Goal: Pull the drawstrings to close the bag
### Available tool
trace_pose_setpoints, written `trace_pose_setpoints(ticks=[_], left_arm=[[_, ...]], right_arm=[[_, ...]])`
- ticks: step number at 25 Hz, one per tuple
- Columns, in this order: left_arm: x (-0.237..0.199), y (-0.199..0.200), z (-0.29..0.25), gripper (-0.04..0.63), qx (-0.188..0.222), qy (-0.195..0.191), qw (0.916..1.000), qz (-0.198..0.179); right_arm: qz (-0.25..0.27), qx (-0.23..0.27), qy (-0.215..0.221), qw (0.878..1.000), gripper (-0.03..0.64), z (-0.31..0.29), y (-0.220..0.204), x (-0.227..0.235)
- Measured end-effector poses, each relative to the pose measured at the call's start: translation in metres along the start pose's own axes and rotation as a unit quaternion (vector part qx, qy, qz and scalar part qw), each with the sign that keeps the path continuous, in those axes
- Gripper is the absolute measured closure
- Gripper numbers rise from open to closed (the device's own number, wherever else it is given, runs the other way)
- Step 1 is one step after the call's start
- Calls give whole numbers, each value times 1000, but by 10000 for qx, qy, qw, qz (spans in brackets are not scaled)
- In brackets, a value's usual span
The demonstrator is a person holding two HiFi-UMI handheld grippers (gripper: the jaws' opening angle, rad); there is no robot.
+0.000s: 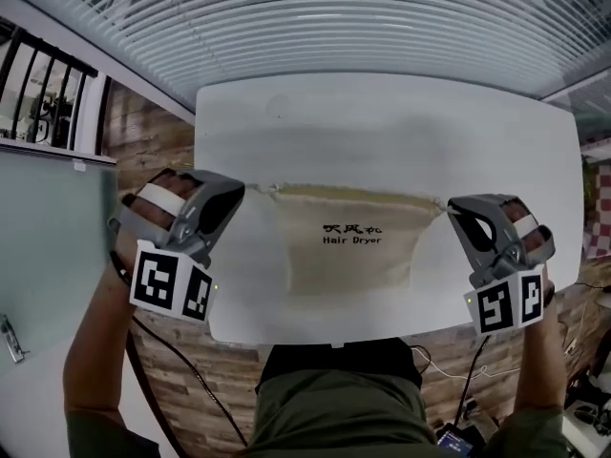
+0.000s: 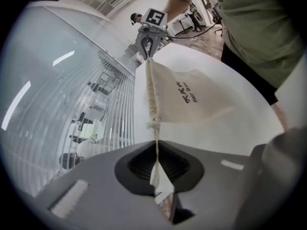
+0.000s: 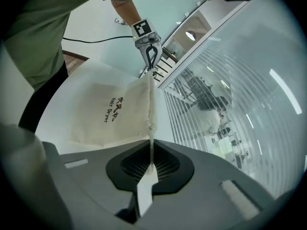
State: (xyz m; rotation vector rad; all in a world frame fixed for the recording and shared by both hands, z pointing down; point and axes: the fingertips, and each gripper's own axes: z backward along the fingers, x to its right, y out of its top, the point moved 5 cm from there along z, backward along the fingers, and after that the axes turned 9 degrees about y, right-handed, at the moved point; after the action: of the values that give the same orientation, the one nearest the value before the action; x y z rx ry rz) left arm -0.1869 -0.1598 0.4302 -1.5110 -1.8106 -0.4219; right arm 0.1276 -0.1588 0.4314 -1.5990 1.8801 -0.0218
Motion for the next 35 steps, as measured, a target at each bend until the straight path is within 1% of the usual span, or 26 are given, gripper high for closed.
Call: trace_pose_setpoints(ticks=[3, 6, 10, 14, 18, 20, 26, 31, 35], left_arm=[[-9, -29, -24, 577, -171, 198, 9997, -32], [-20, -50, -31, 577, -356, 429, 9984, -93], [-40, -46, -13, 577, -509, 803, 9954, -151], [-60, -43, 2, 578, -679, 1041, 9918, -297], [-72, -48, 6, 578, -846, 1087, 9903, -207], [-76, -48, 8, 578, -900, 1092, 9897, -223], [-86, -52, 16, 578, -987, 1096, 9887, -263], [-79, -63, 13, 578, -1082, 1003, 9887, -268], [-81, -65, 14, 580, -1082, 1060, 9881, -259]], right_arm=[[86, 62, -284, 9995, 609, -37, -3, 22], [234, 118, -610, 9978, 609, -62, 0, 40], [473, 105, -1011, 9937, 611, -49, 3, 52], [713, 46, -1317, 9887, 611, -34, 10, 67], [898, -123, -1509, 9844, 611, -29, 10, 79], [922, -154, -1551, 9835, 611, -26, 9, 81], [865, -228, -1611, 9829, 611, -20, 0, 87], [805, -267, -1607, 9833, 611, -22, -13, 86], [740, -321, -1632, 9833, 611, -20, -19, 88]])
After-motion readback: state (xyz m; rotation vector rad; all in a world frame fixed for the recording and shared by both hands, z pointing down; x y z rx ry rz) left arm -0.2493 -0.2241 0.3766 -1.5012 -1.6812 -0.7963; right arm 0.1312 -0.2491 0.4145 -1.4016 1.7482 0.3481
